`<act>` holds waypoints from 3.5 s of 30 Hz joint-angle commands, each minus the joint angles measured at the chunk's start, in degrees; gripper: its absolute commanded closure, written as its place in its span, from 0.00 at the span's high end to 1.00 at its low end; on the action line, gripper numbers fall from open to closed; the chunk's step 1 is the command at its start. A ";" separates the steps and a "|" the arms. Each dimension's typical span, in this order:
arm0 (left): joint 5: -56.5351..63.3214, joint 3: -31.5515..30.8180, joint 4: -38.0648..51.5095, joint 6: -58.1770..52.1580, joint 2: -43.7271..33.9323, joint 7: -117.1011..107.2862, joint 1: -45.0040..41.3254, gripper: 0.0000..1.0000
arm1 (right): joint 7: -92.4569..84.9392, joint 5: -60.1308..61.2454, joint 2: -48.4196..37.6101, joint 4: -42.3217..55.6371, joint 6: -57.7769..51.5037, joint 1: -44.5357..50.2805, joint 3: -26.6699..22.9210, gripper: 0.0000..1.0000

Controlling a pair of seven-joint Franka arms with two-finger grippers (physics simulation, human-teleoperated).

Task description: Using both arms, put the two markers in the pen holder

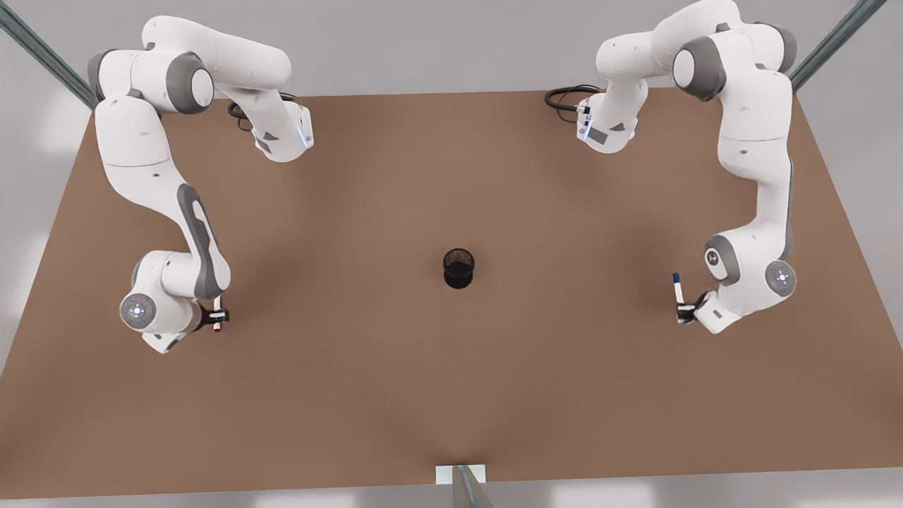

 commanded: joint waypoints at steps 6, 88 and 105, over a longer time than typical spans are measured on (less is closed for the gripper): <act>-0.41 -12.55 18.89 -29.96 -4.55 -12.37 -7.88 0.21 | -3.43 0.09 -0.16 -0.77 1.32 0.13 0.20 0.40; 15.94 -3.85 28.57 -54.04 -15.63 -35.84 -16.06 1.00 | 186.15 -115.57 -9.91 -1.74 9.23 18.50 47.75 0.26; 9.35 -3.67 28.13 -53.69 -14.04 -37.25 -14.30 1.00 | 188.61 -124.09 -10.88 -10.53 2.81 17.89 47.14 0.25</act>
